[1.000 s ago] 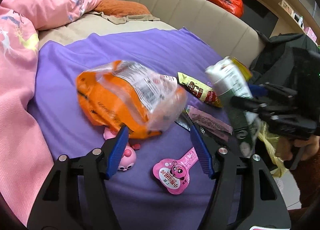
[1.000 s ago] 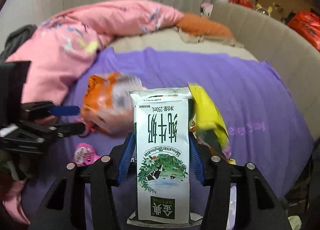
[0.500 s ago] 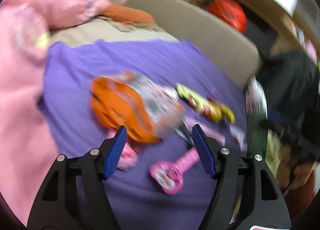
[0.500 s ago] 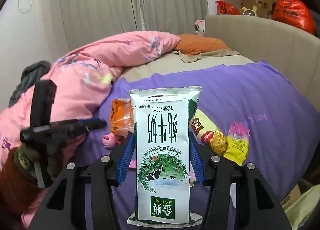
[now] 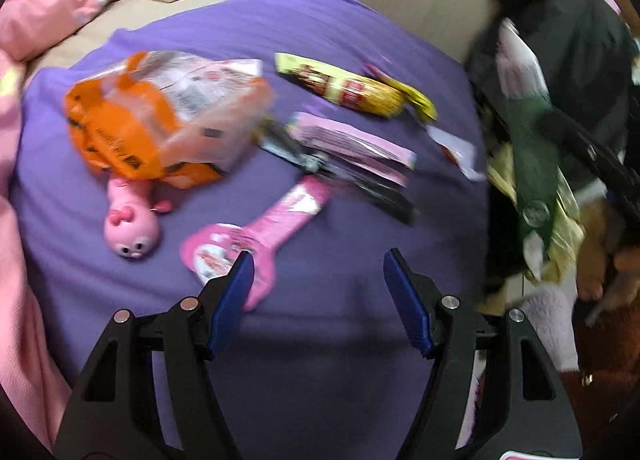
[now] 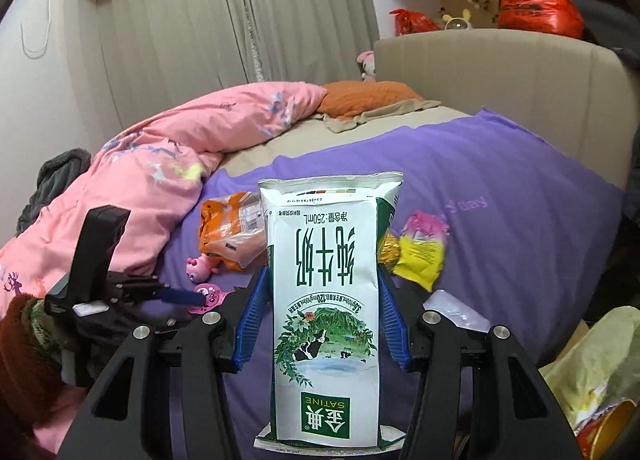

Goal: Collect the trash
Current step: 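Grasp the green-and-white milk carton with the right tool and lift it, then close the left tool on the pink toy key while the right tool holds the carton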

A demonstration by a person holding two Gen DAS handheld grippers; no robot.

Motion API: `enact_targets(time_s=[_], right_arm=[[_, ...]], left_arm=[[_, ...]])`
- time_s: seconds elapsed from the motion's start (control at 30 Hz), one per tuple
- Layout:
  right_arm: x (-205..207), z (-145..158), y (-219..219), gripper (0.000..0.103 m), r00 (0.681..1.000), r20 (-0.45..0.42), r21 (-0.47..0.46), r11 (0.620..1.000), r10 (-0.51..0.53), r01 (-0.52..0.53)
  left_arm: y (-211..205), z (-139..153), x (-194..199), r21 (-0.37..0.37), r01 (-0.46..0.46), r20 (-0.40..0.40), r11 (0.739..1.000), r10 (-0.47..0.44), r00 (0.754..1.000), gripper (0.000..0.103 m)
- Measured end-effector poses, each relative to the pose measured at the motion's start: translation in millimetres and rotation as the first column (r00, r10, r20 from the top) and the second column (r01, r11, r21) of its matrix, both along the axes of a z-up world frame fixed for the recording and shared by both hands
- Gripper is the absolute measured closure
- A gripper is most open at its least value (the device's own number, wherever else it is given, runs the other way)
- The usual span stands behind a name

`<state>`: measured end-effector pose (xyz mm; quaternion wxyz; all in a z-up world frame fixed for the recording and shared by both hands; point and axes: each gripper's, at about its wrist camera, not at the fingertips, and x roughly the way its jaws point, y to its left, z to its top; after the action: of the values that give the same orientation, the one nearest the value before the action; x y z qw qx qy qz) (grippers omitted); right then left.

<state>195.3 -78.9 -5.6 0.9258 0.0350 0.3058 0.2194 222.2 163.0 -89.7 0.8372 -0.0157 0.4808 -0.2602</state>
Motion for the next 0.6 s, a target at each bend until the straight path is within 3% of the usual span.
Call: enact_targets(time_s=[0.17, 0.27, 0.37, 0.43, 0.53, 0.6], right_arm=[[-7, 1, -7, 0.053, 1.000, 0.022, -0.019, 1.000, -0.014, 0.014], [-8, -3, -4, 0.053, 1.000, 0.010, -0.029, 0.999, -0.014, 0.014], [-7, -7, 1, 0.053, 1.000, -0.004, -0.030, 1.000, -0.006, 0.006], [-8, -9, 5, 0.053, 1.000, -0.004, -0.036, 0.999, 0.000, 0.000], [-6, -11, 11, 0.053, 1.000, -0.010, -0.043, 0.999, 0.009, -0.010], [-7, -12, 14, 0.053, 1.000, -0.011, -0.050, 0.999, 0.015, -0.015]], left_arm=[[16, 21, -5, -0.012, -0.043, 0.100, 0.999, 0.044, 0.994, 0.039], [31, 16, 8, 0.051, -0.116, 0.148, 0.992, 0.108, 0.983, 0.039], [43, -4, 18, 0.024, -0.128, 0.056, 0.992, 0.126, 0.990, 0.039], [38, -11, 16, 0.035, -0.066, 0.018, 0.997, 0.065, 0.998, 0.039], [18, -19, 9, 0.090, 0.017, -0.004, 0.996, -0.017, 1.000, 0.039], [11, -19, 3, 0.124, 0.024, 0.013, 0.992, -0.026, 1.000, 0.039]])
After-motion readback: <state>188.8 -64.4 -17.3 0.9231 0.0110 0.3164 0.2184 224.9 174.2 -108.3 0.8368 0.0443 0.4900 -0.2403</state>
